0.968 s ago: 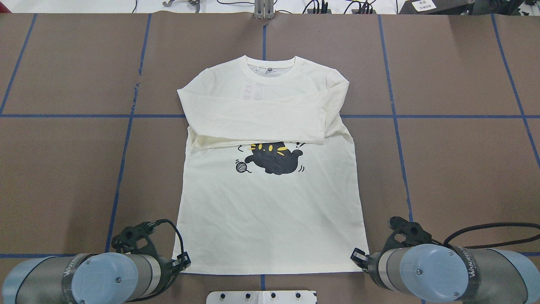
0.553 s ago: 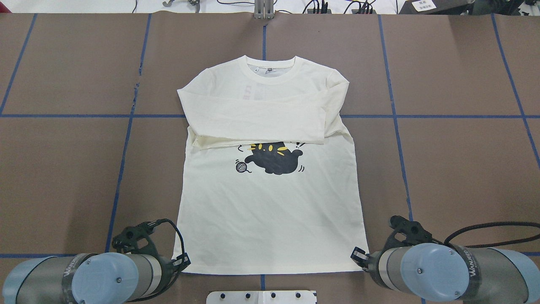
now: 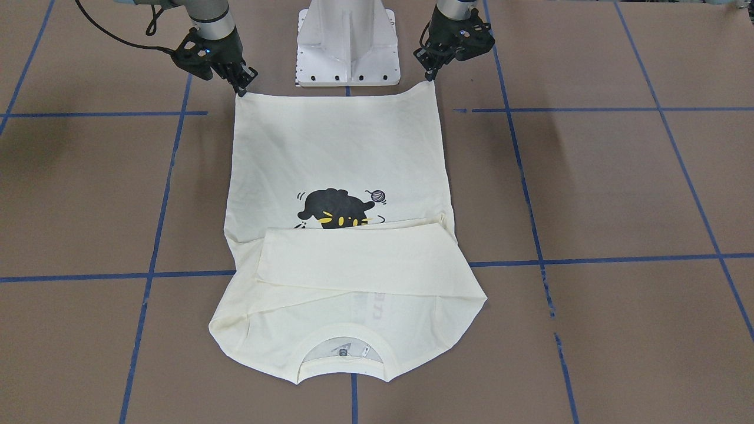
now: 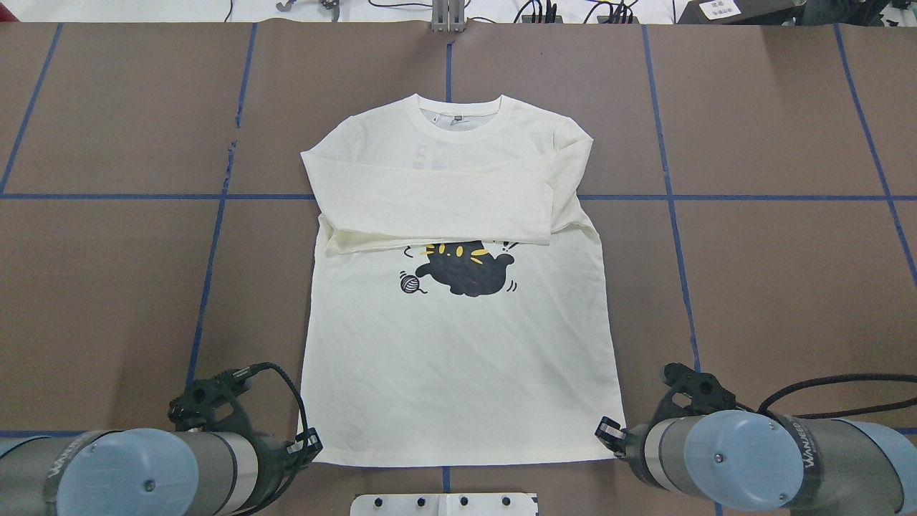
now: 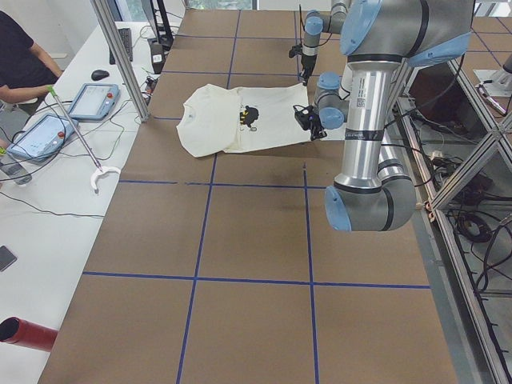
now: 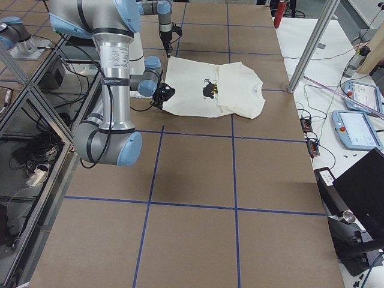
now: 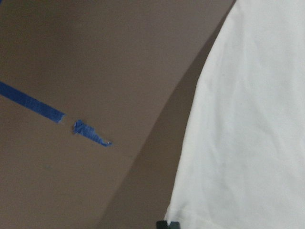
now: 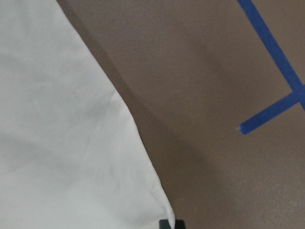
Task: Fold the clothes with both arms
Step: 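Grasp both hem corners nearest the robot with the left and right grippers, then lift the hem with both grippers and fold it toward the collar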
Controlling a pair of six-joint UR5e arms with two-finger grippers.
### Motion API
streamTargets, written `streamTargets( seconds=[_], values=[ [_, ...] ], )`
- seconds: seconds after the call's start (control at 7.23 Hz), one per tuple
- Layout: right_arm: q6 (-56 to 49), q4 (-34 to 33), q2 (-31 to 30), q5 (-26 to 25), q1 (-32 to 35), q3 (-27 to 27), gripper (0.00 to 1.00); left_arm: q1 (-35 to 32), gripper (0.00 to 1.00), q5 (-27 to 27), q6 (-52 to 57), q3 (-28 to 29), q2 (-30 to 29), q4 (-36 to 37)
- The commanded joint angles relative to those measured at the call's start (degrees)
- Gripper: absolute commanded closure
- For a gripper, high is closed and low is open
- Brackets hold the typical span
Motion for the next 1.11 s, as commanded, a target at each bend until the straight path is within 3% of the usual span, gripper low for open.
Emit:
streamTargets(
  seconds=[0.0, 0.28, 0.41, 0.69, 0.97],
  values=[
    [-0.1, 0.0, -3.5, 0.3, -0.3, 6.0, 1.00, 4.4, 1.00, 0.1, -4.6, -7.0, -0.4, 5.8],
    [-0.2, 0.1, -4.5, 0.6, 0.2, 8.9, 1.00, 3.9, 1.00, 0.2, -5.0, -7.0, -0.8, 5.9],
    [-0.8, 0.1, -3.7, 0.6, 4.4, 8.6, 1.00, 0.3, 1.00, 0.3, -3.3, -5.9, -1.5, 5.9],
    [-14.7, -0.1, 7.1, 0.6, 14.8, 0.0, 1.00, -12.9, 1.00, -0.2, 11.3, 1.4, -10.2, 5.9],
    [-23.6, -0.1, 15.9, 2.7, 25.1, -11.1, 1.00, -24.4, 1.00, -0.2, 23.9, 8.6, -12.4, 5.2]
  ],
)
